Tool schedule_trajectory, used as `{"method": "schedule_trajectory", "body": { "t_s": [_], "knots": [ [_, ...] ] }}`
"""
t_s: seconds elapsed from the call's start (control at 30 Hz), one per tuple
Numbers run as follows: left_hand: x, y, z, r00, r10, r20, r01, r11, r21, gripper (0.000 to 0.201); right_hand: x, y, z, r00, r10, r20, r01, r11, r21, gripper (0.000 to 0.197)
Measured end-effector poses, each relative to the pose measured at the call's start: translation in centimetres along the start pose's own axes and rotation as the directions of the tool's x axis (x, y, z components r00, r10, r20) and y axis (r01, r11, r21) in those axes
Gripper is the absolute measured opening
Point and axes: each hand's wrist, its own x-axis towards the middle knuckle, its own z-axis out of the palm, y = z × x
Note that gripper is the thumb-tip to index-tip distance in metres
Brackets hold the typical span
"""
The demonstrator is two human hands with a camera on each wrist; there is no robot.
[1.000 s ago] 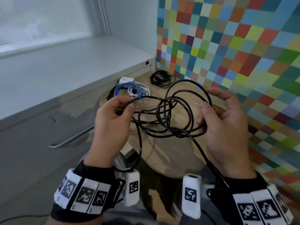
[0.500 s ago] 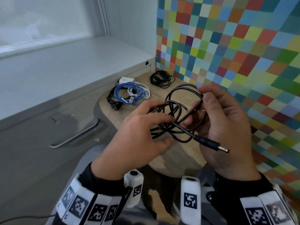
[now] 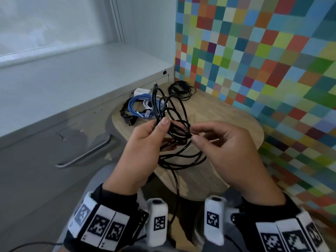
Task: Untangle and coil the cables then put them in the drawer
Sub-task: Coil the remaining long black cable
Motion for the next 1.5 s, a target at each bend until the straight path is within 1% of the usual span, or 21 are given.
{"method": "schedule_trajectory", "body": {
  "t_s": [0.07, 0.1, 0.2, 0.27, 0.37, 0.4, 0.47, 0.53, 0.6, 0.63, 0.73, 0.77, 0.87, 0.93, 1.03, 1.13, 1.23, 1.3, 1.37, 1.4, 1.5],
  "knots": [
    [0.0, -0.2, 0.1, 0.999, 0.013, 0.030, -0.014, 1.000, 0.010, 0.036, 0.0, 0.1, 0.2, 0.999, 0.007, 0.033, -0.006, 0.999, -0.038, 0.026],
    [0.0, -0.3, 0.1, 0.999, 0.015, 0.036, -0.016, 1.000, 0.024, 0.035, 0.0, 0.2, 0.2, 1.000, 0.005, 0.031, -0.004, 0.999, -0.037, 0.025],
    [0.1, -0.5, 0.0, 1.000, 0.023, 0.000, -0.023, 0.997, 0.073, 0.032, 0.0, 0.4, 0.1, 0.998, -0.036, -0.047, 0.036, 0.999, -0.007, 0.014],
    [0.4, -0.7, -0.4, 0.997, 0.042, -0.057, -0.038, 0.997, 0.069, 0.030, 0.2, 0.7, -0.5, 0.993, -0.034, -0.115, 0.038, 0.999, 0.034, 0.014],
    [1.0, -0.9, -1.3, 0.982, 0.031, -0.185, -0.031, 1.000, -0.001, 0.029, 0.7, 1.2, -1.8, 0.966, 0.078, -0.246, -0.012, 0.966, 0.258, 0.020],
    [1.1, -0.8, -1.6, 0.974, 0.014, -0.225, -0.027, 0.998, -0.056, 0.029, 0.9, 1.4, -2.2, 0.949, 0.122, -0.290, -0.018, 0.942, 0.336, 0.022],
    [1.3, -0.5, -2.1, 0.964, -0.006, -0.267, -0.039, 0.986, -0.165, 0.027, 1.1, 1.6, -2.9, 0.914, 0.200, -0.352, -0.014, 0.884, 0.467, 0.024],
    [1.3, -0.3, -2.4, 0.956, -0.007, -0.294, -0.062, 0.972, -0.225, 0.024, 1.3, 2.0, -3.3, 0.888, 0.253, -0.383, -0.002, 0.836, 0.549, 0.026],
    [1.4, -0.4, -2.6, 0.951, 0.017, -0.309, -0.093, 0.968, -0.231, 0.021, 1.4, 2.4, -3.4, 0.866, 0.284, -0.412, 0.007, 0.816, 0.578, 0.028],
    [1.4, -0.5, -2.6, 0.949, 0.042, -0.311, -0.112, 0.971, -0.212, 0.020, 1.4, 2.5, -3.4, 0.859, 0.290, -0.421, 0.008, 0.816, 0.578, 0.026],
    [1.4, -0.8, -2.6, 0.944, 0.118, -0.308, -0.168, 0.976, -0.140, 0.020, 1.5, 2.7, -3.4, 0.850, 0.297, -0.435, -0.007, 0.832, 0.555, 0.013],
    [1.4, -0.7, -2.6, 0.940, 0.134, -0.313, -0.184, 0.973, -0.136, 0.020, 1.5, 2.7, -3.5, 0.844, 0.298, -0.447, -0.011, 0.842, 0.540, 0.016],
    [1.3, -0.5, -3.0, 0.926, 0.174, -0.335, -0.232, 0.962, -0.142, 0.017, 1.5, 2.8, -3.8, 0.812, 0.290, -0.506, -0.008, 0.873, 0.488, 0.032],
    [1.3, -0.3, -3.2, 0.917, 0.183, -0.354, -0.250, 0.956, -0.154, 0.015, 1.4, 2.7, -4.0, 0.798, 0.297, -0.524, -0.010, 0.876, 0.482, 0.039],
    [1.3, -0.1, -3.2, 0.908, 0.200, -0.367, -0.276, 0.947, -0.166, 0.016, 1.5, 2.5, -4.2, 0.809, 0.310, -0.499, -0.021, 0.864, 0.503, 0.045],
    [1.1, 0.0, -2.9, 0.897, 0.245, -0.367, -0.316, 0.938, -0.146, 0.018, 1.4, 2.5, -3.9, 0.828, 0.278, -0.487, -0.043, 0.897, 0.439, 0.038],
    [1.1, 0.1, -2.9, 0.879, 0.288, -0.380, -0.361, 0.922, -0.137, 0.016, 1.4, 2.8, -3.6, 0.829, 0.253, -0.499, -0.033, 0.912, 0.408, 0.030],
    [1.2, 0.1, -3.2, 0.862, 0.308, -0.402, -0.388, 0.912, -0.134, 0.011, 1.6, 3.0, -3.6, 0.833, 0.277, -0.479, -0.056, 0.904, 0.424, 0.029],
    [1.3, 0.1, -3.6, 0.848, 0.304, -0.434, -0.404, 0.901, -0.156, 0.008, 1.7, 3.1, -3.4, 0.837, 0.308, -0.453, -0.086, 0.891, 0.446, 0.029],
    [1.4, 0.1, -3.8, 0.842, 0.301, -0.447, -0.410, 0.897, -0.169, 0.008, 1.8, 3.1, -3.4, 0.837, 0.302, -0.457, -0.083, 0.895, 0.439, 0.029],
    [1.5, 0.1, -4.3, 0.835, 0.298, -0.464, -0.417, 0.891, -0.179, 0.008, 1.7, 3.2, -3.2, 0.823, 0.184, -0.538, -0.042, 0.963, 0.265, 0.025]
  ]
}}
